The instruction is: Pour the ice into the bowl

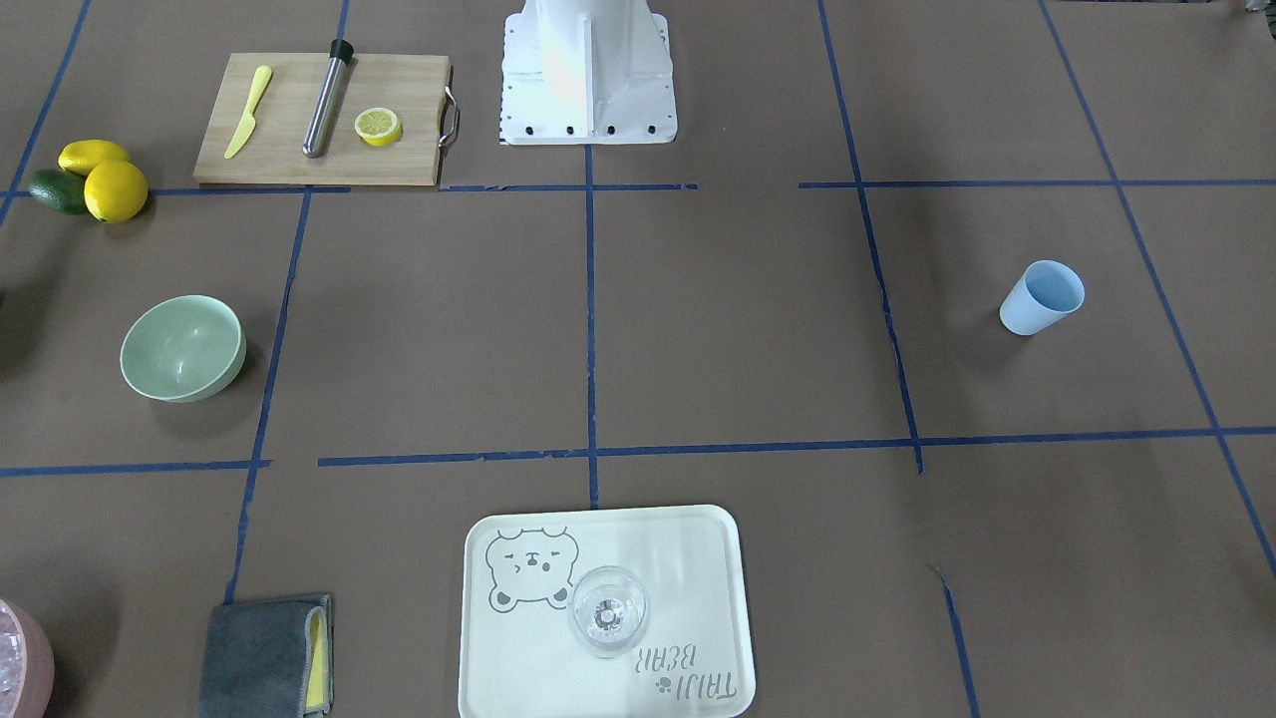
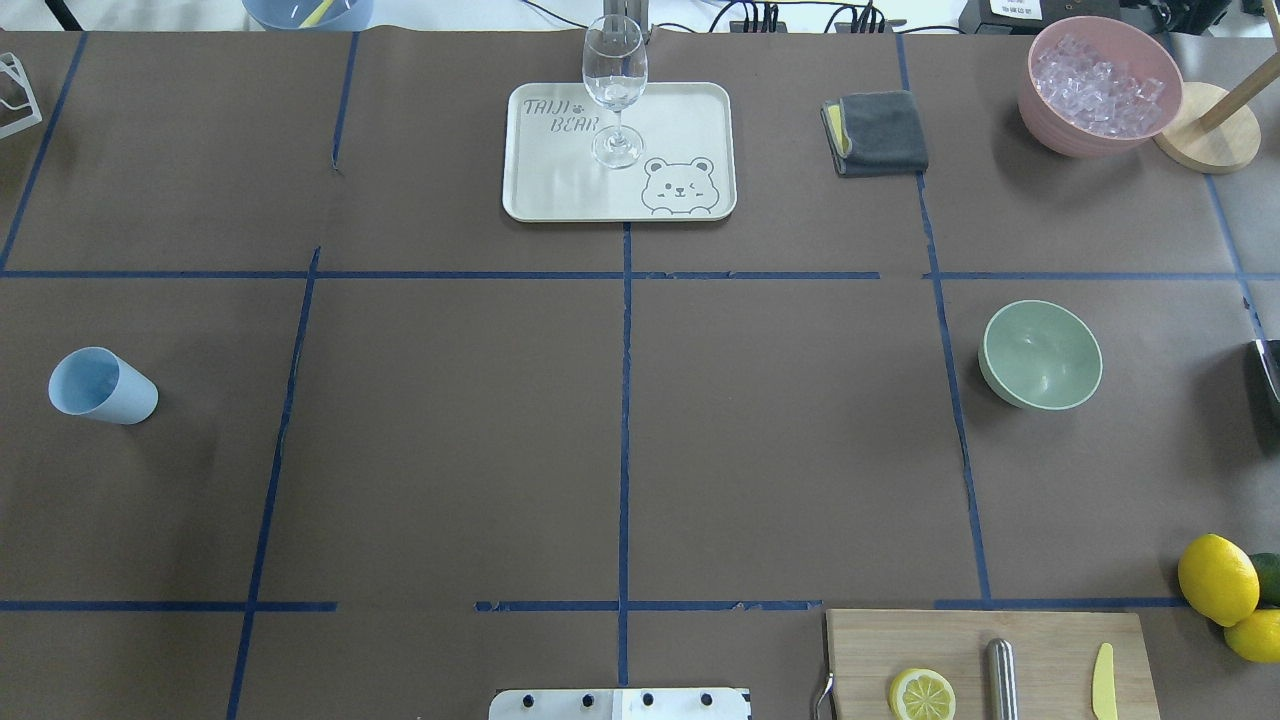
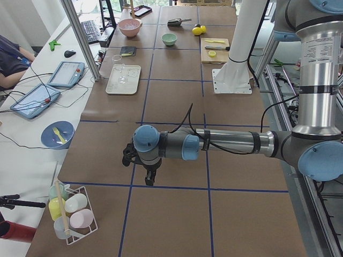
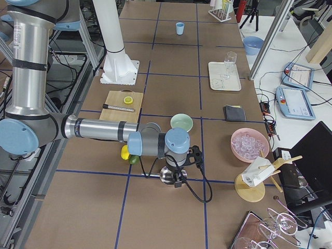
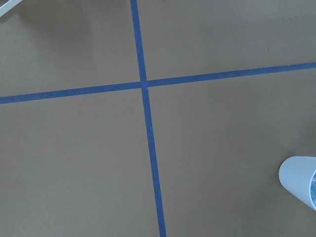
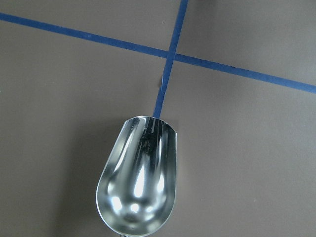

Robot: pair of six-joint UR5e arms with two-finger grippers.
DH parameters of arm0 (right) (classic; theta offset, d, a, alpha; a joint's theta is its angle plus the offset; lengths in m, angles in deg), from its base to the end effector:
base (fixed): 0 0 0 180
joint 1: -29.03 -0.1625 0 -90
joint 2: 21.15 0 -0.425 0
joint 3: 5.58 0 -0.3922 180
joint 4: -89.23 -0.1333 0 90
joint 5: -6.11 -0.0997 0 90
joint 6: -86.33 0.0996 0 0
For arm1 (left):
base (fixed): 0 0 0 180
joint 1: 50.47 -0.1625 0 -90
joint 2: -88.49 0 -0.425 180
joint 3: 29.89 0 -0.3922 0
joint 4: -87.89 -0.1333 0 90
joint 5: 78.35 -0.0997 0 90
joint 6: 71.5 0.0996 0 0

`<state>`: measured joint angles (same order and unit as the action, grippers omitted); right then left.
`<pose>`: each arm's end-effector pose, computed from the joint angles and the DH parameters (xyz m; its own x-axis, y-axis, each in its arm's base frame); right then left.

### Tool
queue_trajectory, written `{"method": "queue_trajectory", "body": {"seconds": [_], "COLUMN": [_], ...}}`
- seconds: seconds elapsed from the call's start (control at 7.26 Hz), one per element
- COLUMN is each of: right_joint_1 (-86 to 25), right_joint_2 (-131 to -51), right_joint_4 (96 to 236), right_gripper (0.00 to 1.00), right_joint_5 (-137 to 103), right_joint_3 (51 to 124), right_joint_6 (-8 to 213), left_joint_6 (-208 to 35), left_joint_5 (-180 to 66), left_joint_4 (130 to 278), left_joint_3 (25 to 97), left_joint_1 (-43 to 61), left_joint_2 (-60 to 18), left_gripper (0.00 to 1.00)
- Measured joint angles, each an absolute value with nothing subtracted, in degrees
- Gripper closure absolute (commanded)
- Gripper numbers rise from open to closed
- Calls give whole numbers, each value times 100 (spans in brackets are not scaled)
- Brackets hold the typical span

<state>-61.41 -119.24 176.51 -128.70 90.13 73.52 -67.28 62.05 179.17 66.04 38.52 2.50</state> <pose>0.0664 -0.4317 0.6696 0.6935 -0.2205 0.6859 0.1498 0.9753 0.1620 -0.0483 -0.4663 0.6311 0.6335 0.1276 -0.7631 -0.0644 0.9916 0.1123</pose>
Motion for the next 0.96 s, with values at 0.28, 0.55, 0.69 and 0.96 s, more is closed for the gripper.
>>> {"method": "queue_trajectory", "body": {"seconds": [0.28, 0.55, 0.69, 0.96], "right_joint_1": [-6141, -6141, -6141, -6141], "right_joint_2": [-11924, -11924, -11923, -11924], "right_joint_4": [17651, 17651, 17652, 17666], "right_gripper": [0, 0, 0, 0], "right_joint_5": [-12870, -12869, -12870, -12879], "right_joint_3": [9013, 9013, 9013, 9001], "right_joint_6": [7344, 7341, 7341, 7362], "left_joint_6": [-6729, -6729, -6729, -6729], "left_joint_5": [6194, 6192, 6192, 6192], "left_joint_4": [17916, 17907, 17905, 17903], "left_joint_3": [6592, 6561, 6553, 6545], "left_joint_1": [3855, 3849, 3849, 3848], "left_joint_2": [263, 275, 277, 279], "left_gripper": [0, 0, 0, 0]}}
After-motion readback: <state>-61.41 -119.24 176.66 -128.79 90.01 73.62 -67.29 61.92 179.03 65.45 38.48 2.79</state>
